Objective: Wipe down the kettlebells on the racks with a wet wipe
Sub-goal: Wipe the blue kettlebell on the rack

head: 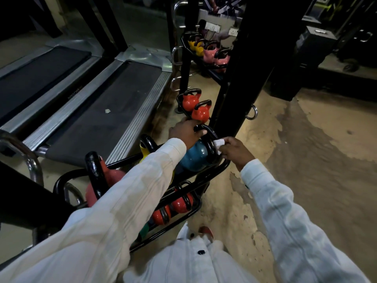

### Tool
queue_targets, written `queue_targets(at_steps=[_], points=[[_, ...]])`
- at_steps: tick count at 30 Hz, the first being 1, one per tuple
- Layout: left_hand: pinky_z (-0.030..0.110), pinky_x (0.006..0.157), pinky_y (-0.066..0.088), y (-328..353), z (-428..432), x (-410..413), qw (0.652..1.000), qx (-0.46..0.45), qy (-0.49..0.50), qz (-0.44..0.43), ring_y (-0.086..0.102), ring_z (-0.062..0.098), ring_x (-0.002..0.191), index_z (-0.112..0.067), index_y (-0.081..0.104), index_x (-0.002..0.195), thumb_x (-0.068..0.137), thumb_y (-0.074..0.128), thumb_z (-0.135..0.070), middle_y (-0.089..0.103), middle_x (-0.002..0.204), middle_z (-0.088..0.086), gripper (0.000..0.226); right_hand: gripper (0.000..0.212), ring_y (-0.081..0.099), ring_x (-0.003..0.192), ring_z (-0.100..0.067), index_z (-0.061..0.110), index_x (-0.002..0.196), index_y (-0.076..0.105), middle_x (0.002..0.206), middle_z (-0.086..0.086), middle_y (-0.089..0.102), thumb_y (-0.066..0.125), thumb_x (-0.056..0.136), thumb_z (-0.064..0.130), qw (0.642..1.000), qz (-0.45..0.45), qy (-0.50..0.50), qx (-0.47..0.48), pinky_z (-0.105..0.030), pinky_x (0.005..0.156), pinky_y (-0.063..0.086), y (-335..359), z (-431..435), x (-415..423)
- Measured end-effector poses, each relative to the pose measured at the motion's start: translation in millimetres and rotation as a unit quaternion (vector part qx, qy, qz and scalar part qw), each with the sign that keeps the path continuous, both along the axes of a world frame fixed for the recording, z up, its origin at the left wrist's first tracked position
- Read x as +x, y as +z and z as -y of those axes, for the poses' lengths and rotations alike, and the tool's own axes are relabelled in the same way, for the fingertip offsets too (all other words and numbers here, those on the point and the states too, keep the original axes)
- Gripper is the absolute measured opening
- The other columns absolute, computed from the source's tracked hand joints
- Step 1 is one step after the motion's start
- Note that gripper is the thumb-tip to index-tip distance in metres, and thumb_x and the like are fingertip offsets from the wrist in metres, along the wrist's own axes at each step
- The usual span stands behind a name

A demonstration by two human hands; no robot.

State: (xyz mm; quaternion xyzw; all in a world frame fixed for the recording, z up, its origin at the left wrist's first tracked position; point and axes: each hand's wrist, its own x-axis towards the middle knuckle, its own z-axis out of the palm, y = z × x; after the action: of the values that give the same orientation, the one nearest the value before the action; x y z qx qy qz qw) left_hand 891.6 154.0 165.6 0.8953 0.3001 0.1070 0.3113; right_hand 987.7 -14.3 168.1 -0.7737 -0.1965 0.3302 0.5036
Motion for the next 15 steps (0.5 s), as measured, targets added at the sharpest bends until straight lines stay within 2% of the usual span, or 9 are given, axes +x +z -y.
queue_targets(at_steps=[3, 6, 10, 13, 15], points=[[0.042, 0.094, 0.048, -7, 26, -12, 0.995, -0.019, 0.030, 0.088, 0.059, 0.024, 0.105, -0.033, 0.060, 0.121, 0.087, 0.061, -0.039, 0.058, 0.121, 0.001, 0.035, 0.014, 0.060, 0.071, -0.017, 0.008, 0.095, 0.062, 0.080, -0.008, 0.065, 0.054, 0.089, -0.002, 0.993, -0.049, -0.087, 0.055, -0.026, 0.066, 0.051, -1, 23, -10], [0.031, 0.091, 0.050, -11, 66, -33, 0.979, -0.098, 0.035, 0.174, 0.061, 0.018, 0.099, -0.022, 0.062, 0.122, 0.090, 0.063, -0.033, 0.059, 0.117, 0.002, 0.034, 0.017, 0.065, 0.076, -0.018, 0.010, 0.096, 0.065, 0.089, -0.010, 0.070, 0.051, 0.092, 0.003, 0.981, -0.142, -0.088, 0.098, -0.028, 0.072, 0.053, -1, 44, -27], [0.023, 0.081, 0.051, -21, 114, -63, 0.955, -0.255, 0.029, 0.147, 0.063, 0.010, 0.089, -0.020, 0.061, 0.122, 0.086, 0.070, -0.037, 0.064, 0.103, -0.004, 0.040, 0.020, 0.065, 0.073, -0.011, 0.013, 0.095, 0.069, 0.082, -0.001, 0.072, 0.051, 0.093, 0.005, 0.981, -0.164, -0.055, 0.091, -0.021, 0.066, 0.050, -8, 65, -51], [0.035, 0.078, 0.058, -39, 138, -86, 0.942, -0.288, 0.067, 0.156, 0.064, 0.011, 0.079, -0.022, 0.067, 0.102, 0.088, 0.069, -0.020, 0.066, 0.085, -0.006, 0.014, 0.022, 0.065, 0.069, -0.011, 0.012, 0.107, 0.066, 0.084, -0.002, 0.071, 0.052, 0.093, 0.002, 0.977, -0.189, -0.013, 0.096, -0.020, 0.062, 0.052, -14, 82, -65], [0.032, 0.069, 0.057, -49, 153, -102, 0.922, -0.329, 0.106, 0.175, 0.064, 0.014, 0.077, -0.018, 0.068, 0.097, 0.089, 0.066, -0.009, 0.068, 0.086, 0.002, 0.012, 0.024, 0.063, 0.066, -0.012, 0.016, 0.108, 0.065, 0.083, -0.001, 0.070, 0.053, 0.093, 0.001, 0.975, -0.203, 0.006, 0.092, -0.024, 0.065, 0.051, -24, 94, -75]])
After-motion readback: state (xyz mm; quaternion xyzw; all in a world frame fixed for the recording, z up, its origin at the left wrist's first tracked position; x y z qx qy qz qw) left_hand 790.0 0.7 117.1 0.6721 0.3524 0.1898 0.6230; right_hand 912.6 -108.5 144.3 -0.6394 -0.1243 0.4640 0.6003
